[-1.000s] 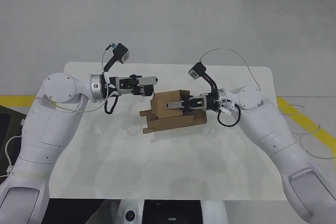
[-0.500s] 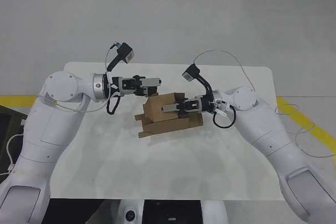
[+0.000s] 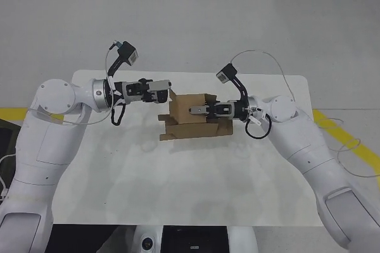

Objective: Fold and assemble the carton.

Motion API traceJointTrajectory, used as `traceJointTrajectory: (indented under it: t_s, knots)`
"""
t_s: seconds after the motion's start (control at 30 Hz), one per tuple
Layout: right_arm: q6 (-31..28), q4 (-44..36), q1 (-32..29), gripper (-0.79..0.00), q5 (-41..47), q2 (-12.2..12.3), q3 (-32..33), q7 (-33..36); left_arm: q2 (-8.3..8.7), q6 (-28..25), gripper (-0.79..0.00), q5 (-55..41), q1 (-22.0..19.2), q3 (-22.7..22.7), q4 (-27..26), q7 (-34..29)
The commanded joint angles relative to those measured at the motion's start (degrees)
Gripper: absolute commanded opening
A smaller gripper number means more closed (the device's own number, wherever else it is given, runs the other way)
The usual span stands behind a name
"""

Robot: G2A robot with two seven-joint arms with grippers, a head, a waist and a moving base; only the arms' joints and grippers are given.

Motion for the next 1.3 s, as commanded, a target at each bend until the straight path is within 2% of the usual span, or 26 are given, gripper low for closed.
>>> traceJointTrajectory:
  t_s: [0.0, 0.2, 0.53, 0.93, 1.27]
  knots:
    - [-0.14, 0.69, 0.30, -0.785, 0.14, -0.21, 0.25, -0.57, 0.09, 0.07, 0.000, -0.05, 0.58, -0.11, -0.79, -0.24]
    - [0.15, 1.85, 1.10, -0.785, -0.23, -0.97, 1.00, -4.01, 0.09, 0.43, 0.000, 0.48, 1.84, 1.03, -2.32, -0.59]
    - [0.34, 3.83, 1.85, -0.785, -2.59, -1.45, 2.95, -7.81, -0.22, 0.50, 0.000, -0.98, 1.31, 2.62, -1.90, -1.14]
    - [0.63, 3.12, 1.83, -0.785, -6.53, -2.23, 3.81, -12.37, -0.43, 0.89, 0.000, -1.72, 1.44, 4.05, -3.88, -1.74]
    - [0.74, 1.06, 1.12, -0.785, -7.86, -2.86, 4.50, -14.11, -0.83, 0.86, 0.000, -1.24, 0.40, 5.74, -2.16, -1.11]
